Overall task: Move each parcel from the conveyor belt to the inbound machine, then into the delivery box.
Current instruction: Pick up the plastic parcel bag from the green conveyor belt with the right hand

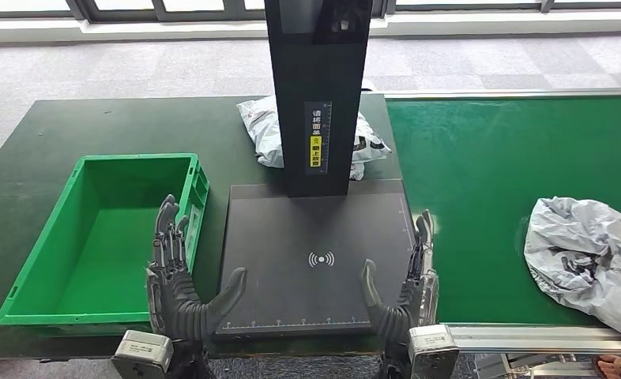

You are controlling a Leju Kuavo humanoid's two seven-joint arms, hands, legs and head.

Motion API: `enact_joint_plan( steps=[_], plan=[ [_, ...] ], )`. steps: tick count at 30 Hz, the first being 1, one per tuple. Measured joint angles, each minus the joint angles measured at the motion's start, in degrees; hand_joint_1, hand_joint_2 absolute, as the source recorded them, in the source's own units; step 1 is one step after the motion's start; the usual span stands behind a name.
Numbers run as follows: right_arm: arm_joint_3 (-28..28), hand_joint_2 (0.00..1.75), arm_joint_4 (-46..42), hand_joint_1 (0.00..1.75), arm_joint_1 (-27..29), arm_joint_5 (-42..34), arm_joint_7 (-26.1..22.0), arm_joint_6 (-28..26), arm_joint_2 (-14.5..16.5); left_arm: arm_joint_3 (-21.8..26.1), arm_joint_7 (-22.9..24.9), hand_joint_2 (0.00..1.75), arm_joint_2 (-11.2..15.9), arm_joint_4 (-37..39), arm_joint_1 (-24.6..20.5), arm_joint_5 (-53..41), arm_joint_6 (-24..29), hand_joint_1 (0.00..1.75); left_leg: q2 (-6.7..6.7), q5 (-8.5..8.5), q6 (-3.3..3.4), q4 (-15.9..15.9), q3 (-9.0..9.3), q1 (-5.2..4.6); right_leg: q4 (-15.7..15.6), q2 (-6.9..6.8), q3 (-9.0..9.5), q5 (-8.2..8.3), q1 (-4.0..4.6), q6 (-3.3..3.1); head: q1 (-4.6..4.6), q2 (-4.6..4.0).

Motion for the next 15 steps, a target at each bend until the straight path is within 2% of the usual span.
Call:
enact_joint_plan(
  steps=[15],
  plan=[
    [-0.2, 1.75, -0.27, 0.0, 0.01, 1.29, 0.1, -2.33, 0.02, 0.19, -0.01, 1.75, -0.72, 2.18, -2.28, 0.64, -1.92, 0.0, 0.0, 0.0, 0.0, 0.01, 0.0, 0.0, 0.0, 0.0, -0.01, 0.0, 0.0, 0.0, 0.01, 0.0]
  ],
)
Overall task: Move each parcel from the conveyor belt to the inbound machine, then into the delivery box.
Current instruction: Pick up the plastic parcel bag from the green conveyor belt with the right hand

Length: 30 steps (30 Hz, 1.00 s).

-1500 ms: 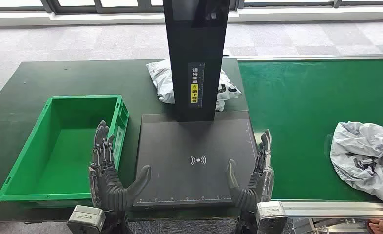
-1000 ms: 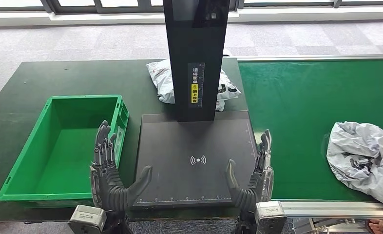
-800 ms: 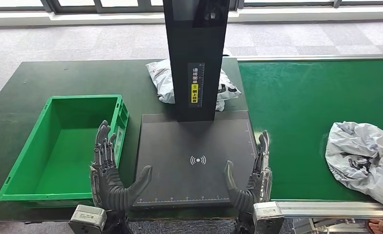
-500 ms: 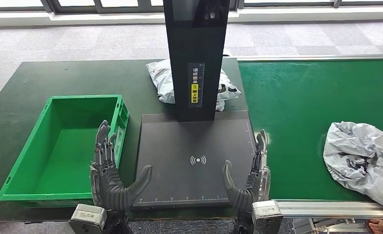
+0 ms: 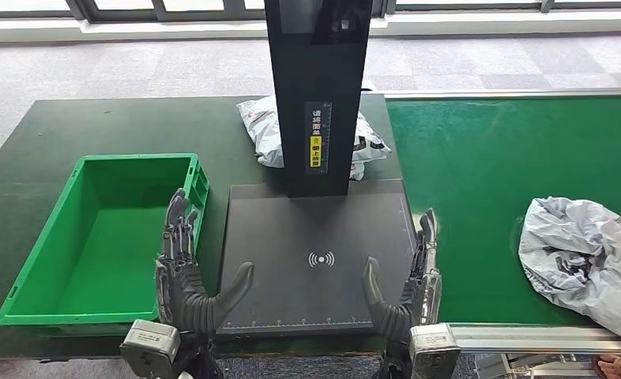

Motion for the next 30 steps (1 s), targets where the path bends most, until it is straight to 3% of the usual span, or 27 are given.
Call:
enact_joint_plan(
  steps=[9, 12, 16, 23, 30],
  plan=[
    [-1.04, 1.75, -0.75, 0.0, 0.32, 6.95, 1.92, -3.47, 0.01, 0.04, -0.23, 1.75, -0.31, 1.66, -1.19, 0.08, -0.68, 0.0, 0.0, 0.0, 0.0, 0.0, 0.0, 0.0, 0.0, 0.01, 0.0, 0.0, 0.0, 0.0, 0.0, 0.0],
    [-2.75, 1.75, -0.8, 0.0, -0.15, 15.39, 6.91, -5.02, -0.02, 0.07, -0.23, 1.75, -0.45, 2.07, -1.54, 0.04, -1.04, 0.0, 0.01, 0.0, 0.0, 0.0, 0.0, 0.0, 0.0, 0.01, 0.0, 0.01, 0.0, 0.0, 0.0, 0.0],
    [-9.28, 1.75, -0.22, 0.0, -3.71, 22.5, 16.27, -1.09, -1.09, 0.34, -0.22, 1.75, -0.68, 2.6, -1.8, -0.05, -1.48, 0.0, 0.02, 0.03, 0.04, 0.02, -0.01, 0.0, 0.0, 0.03, 0.0, 0.07, -0.06, 0.08, -0.01, 0.0],
    [-23.24, 1.75, 11.88, 0.0, -18.42, 24.91, 23.95, 8.07, -8.38, 1.04, -0.67, 1.75, -1.06, 3.72, -2.55, 0.44, -3.15, 0.0, 0.0, 0.19, 0.29, 0.2, -0.07, -0.06, 0.0, 0.04, 0.02, 0.32, -0.21, 0.39, -0.01, 0.0],
    [-30.26, 1.75, 35.09, 0.0, -35.09, 24.57, 26.75, 16.63, -21.14, 1.75, -1.64, 1.75, -1.09, 4.49, -3.45, 2.23, -3.04, 0.0, -0.36, 0.35, 0.59, 0.4, -0.38, -0.18, -0.01, -0.23, -0.04, 0.48, -0.32, 0.64, 0.0, 0.0]
  ],
)
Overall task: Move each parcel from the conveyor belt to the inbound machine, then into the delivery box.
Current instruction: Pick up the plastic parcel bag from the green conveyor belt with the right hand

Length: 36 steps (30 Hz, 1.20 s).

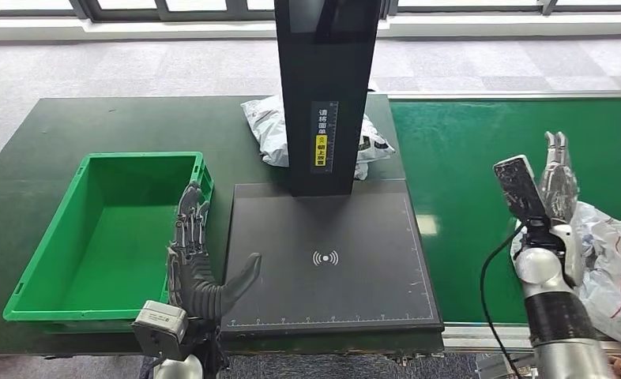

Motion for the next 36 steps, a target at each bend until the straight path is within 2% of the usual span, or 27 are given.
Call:
enact_joint_plan(
  steps=[4, 9, 13, 16, 28, 36],
  plan=[
    [-1.18, 1.75, 10.98, 0.0, -6.38, -0.04, 1.92, 2.28, -6.18, 0.07, -0.4, 1.75, 0.25, -0.02, -0.09, 0.29, 0.18, 0.0, -0.24, 0.01, 0.09, 0.06, -0.16, -0.03, 0.0, -0.26, -0.03, -0.01, -0.03, 0.06, 0.0, 0.0],
    [-1.37, 1.75, 20.95, 0.0, -11.59, 2.12, 5.98, 1.79, -11.09, 0.09, -0.61, 1.75, 0.55, 0.11, -0.2, 0.89, 0.66, 0.0, -0.27, -0.03, 0.15, 0.09, -0.22, -0.07, -0.02, -0.29, -0.1, -0.04, -0.06, 0.1, -0.01, 0.0],
    [-1.37, 1.75, 27.4, 0.0, -13.6, 3.23, 8.0, 1.79, -14.28, 0.09, -0.76, 1.75, 0.85, 0.65, -0.73, 1.4, 0.8, 0.0, -0.29, -0.05, 0.18, 0.09, -0.23, -0.08, -0.04, -0.33, -0.12, -0.07, -0.06, 0.15, -0.01, 0.0],
    [-1.37, 1.75, 31.61, 0.0, -12.58, 4.7, 10.68, 1.23, -16.23, 0.09, -0.66, 1.75, 0.96, 0.99, -1.33, 1.65, 0.41, 0.0, -0.38, -0.07, 0.22, 0.09, -0.24, -0.08, -0.05, -0.44, -0.05, -0.11, -0.06, 0.2, 0.0, 0.0],
    [-1.37, 1.75, 37.22, 0.0, -9.89, 6.84, 13.22, 0.97, -17.98, 0.09, -0.41, 1.75, 1.01, 1.56, -2.26, 1.66, 0.14, 0.0, -0.23, -0.1, 0.27, 0.08, -0.24, -0.1, -0.04, -0.28, -0.11, -0.1, -0.08, 0.2, 0.0, 0.0],
    [-2.26, 1.75, 39.17, 0.0, -7.18, 5.72, 13.7, 1.76, -15.95, 0.09, 0.61, 1.75, 1.03, 0.98, -2.26, -0.12, -0.01, 0.0, -0.23, -0.1, 0.27, 0.08, -0.26, -0.1, -0.04, -0.28, -0.1, -0.11, -0.08, 0.2, 0.01, 0.0]
  ],
)
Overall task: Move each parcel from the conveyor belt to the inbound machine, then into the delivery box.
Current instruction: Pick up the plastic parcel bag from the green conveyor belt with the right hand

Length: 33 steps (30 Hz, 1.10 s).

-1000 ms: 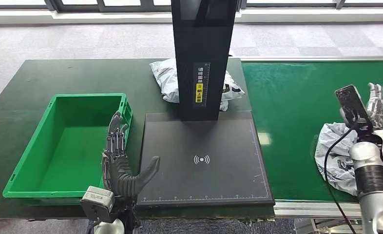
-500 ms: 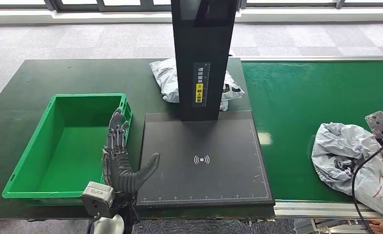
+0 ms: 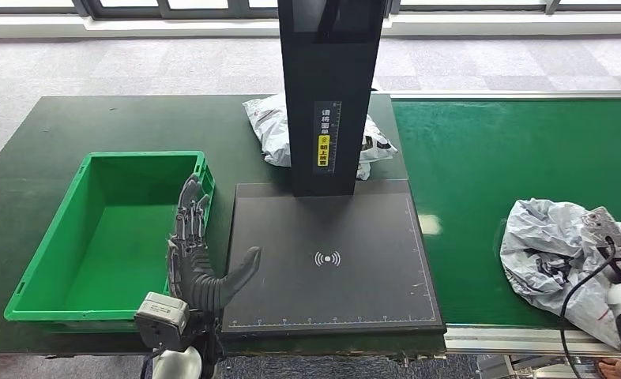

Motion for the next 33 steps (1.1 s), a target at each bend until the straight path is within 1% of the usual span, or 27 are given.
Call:
enact_joint_plan(
  steps=[6, 9, 18, 22, 28, 30, 33],
  plan=[
    [-1.09, 1.75, 1.31, 0.0, 1.16, 0.12, -1.11, 0.21, 3.02, 0.0, 0.93, 1.75, 0.1, -1.79, 0.26, -2.35, 0.08, 0.0, 0.01, 0.0, 0.0, 0.0, 0.01, 0.01, 0.0, -0.01, 0.0, 0.0, 0.01, 0.0, -0.01, 0.0],
    [-1.21, 1.75, 1.65, 0.0, 1.49, 0.2, -1.18, 0.19, 4.03, 0.0, 1.05, 1.75, 0.2, -2.18, 0.38, -2.49, 0.1, 0.0, -0.01, 0.01, 0.01, 0.0, 0.0, 0.01, 0.0, -0.04, 0.0, 0.0, 0.0, 0.0, 0.0, 0.0],
    [-2.14, 1.75, 1.92, 0.0, 1.76, 0.07, -1.44, 0.25, 5.36, 0.0, 1.06, 1.75, 0.53, -2.59, 0.65, -2.54, 0.15, 0.0, 0.0, 0.01, 0.01, 0.0, 0.0, 0.0, 0.0, -0.02, 0.0, 0.0, 0.0, 0.0, 0.0, 0.0],
    [-2.92, 1.75, 1.92, 0.0, 2.15, -0.69, -2.77, 1.16, 5.97, 0.0, 1.04, 1.75, 0.63, -2.94, 0.96, -3.03, 0.15, 0.0, -0.01, 0.01, 0.01, 0.0, 0.0, 0.0, 0.0, -0.03, 0.0, 0.0, 0.0, 0.0, 0.0, 0.0],
    [-3.24, 1.75, 1.92, 0.0, 2.79, -0.47, -4.91, 3.97, 6.91, -0.03, 1.08, 1.75, 0.63, -2.95, 0.99, -3.52, 0.15, 0.0, 0.0, 0.01, 0.01, 0.0, 0.01, 0.01, 0.0, -0.02, 0.0, 0.0, 0.0, 0.0, 0.0, 0.0],
    [-3.29, 1.75, 1.91, 0.0, 3.06, 0.36, -5.14, 6.4, 7.35, -0.07, 1.08, 1.75, 0.64, -2.74, 0.92, -3.74, 0.16, 0.0, 0.01, 0.01, 0.01, 0.0, 0.01, 0.01, 0.0, -0.01, 0.0, 0.0, 0.0, 0.0, 0.0, 0.0],
    [-3.26, 1.75, 1.92, 0.0, 3.53, 2.37, -4.23, 11.99, 8.02, -0.11, 1.11, 1.75, 0.66, -2.21, 0.71, -4.02, 0.14, 0.0, 0.01, 0.01, 0.01, 0.0, 0.01, 0.01, 0.0, -0.02, 0.0, 0.0, 0.0, 0.0, 0.0, 0.0]
  ],
)
